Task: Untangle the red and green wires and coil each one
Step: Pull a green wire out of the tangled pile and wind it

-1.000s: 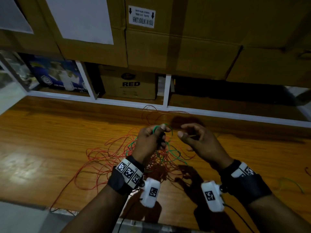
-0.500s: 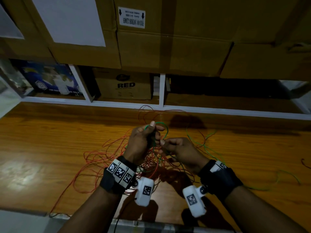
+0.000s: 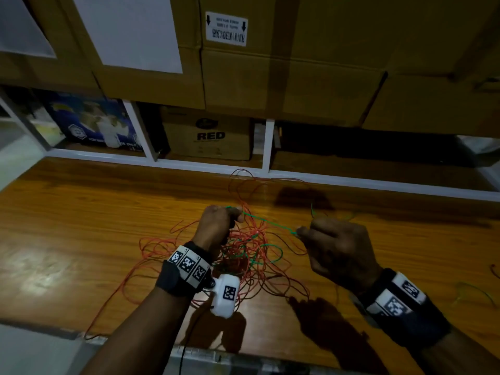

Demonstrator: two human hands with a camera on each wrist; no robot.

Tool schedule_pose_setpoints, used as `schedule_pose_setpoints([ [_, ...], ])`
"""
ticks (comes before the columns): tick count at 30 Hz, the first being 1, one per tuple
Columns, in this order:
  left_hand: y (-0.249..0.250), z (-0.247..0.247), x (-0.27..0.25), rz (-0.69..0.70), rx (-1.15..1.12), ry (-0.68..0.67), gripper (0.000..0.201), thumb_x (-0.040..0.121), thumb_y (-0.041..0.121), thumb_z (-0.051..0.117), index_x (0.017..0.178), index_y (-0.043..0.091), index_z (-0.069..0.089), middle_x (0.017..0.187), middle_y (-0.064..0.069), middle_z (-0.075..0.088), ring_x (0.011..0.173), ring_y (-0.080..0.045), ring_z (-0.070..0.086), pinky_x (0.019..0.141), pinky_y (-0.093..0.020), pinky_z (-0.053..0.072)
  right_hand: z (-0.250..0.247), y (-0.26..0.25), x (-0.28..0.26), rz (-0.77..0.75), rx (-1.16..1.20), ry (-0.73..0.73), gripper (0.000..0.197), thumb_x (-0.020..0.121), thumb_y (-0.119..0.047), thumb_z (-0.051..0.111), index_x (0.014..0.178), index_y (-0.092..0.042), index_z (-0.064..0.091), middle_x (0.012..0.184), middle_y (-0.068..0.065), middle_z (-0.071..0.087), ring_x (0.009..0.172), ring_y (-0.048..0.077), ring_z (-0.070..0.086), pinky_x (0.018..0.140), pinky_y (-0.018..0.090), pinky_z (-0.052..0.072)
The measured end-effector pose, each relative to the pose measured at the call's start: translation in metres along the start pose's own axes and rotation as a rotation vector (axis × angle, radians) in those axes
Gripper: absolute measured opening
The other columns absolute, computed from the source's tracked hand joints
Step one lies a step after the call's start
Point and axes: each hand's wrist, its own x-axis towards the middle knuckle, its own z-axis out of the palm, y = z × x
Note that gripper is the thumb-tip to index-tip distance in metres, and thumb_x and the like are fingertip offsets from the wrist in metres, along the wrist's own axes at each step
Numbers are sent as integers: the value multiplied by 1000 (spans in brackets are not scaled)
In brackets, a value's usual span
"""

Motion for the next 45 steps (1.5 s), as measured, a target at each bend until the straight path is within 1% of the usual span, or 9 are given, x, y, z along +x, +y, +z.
schedule_pose_setpoints([
  [3,1,-1,4,-78,-23,-20,29,98,7,56,71,1,64,78,2,68,36,-14,19,40,-22,15,-2,7,-13,-97,-132,47,10,92,-11,72,83,-9,77,66,4,54,54,22,43,45,31,32],
  [7,-3,-3,6,-97,-46,-213,31,102,20,55,74,10,62,59,-3,33,42,-15,18,47,-27,10,1,18,-43,-59,-110,-109,13,94,-18,69,81,-17,72,69,1,54,58,24,47,43,31,34],
  [12,-6,-3,-2,81,85,-457,40,104,25,56,67,13,62,52,0,37,43,-14,25,48,-27,16,11,-9,-93,349,326,-685,68,70,-86,61,117,-39,73,108,-24,67,101,3,58,80,28,52],
  [14,-6,0,-4,126,125,-523,41,104,24,56,66,11,64,49,0,36,42,-14,26,48,-25,18,12,-15,-87,526,421,-594,81,68,-96,51,117,-36,73,110,-25,66,100,-5,59,82,26,51],
  [20,2,15,-14,169,219,-693,39,103,23,59,67,10,66,53,-3,35,46,-15,25,51,-30,17,29,-10,-7,667,574,-444,47,97,-52,61,139,-31,59,129,-20,60,112,1,59,88,26,51],
  [26,0,6,-17,255,89,-676,48,94,37,62,65,-1,66,52,-6,37,45,-18,28,50,-26,22,37,-18,8,694,914,-457,29,105,-32,54,87,-22,74,67,0,69,61,13,64,58,28,49],
  [31,-14,-6,-19,236,-17,-645,102,85,79,50,72,-22,54,46,0,35,45,-17,23,52,-33,17,15,4,13,750,782,-312,31,103,-33,60,78,-23,74,58,-9,52,55,7,47,59,31,39],
  [39,-26,-34,-7,329,7,-478,49,89,35,70,48,13,54,45,-3,37,41,-14,29,49,-22,26,-20,30,-3,655,534,-318,25,100,-23,62,81,-19,77,61,-26,61,59,-1,58,55,13,36],
  [45,-27,-33,1,313,27,-389,50,92,36,67,55,4,57,48,-14,41,45,-17,35,52,-24,32,-14,12,-30,551,406,-299,15,97,-29,66,96,-26,80,65,-16,67,59,4,63,51,42,52],
])
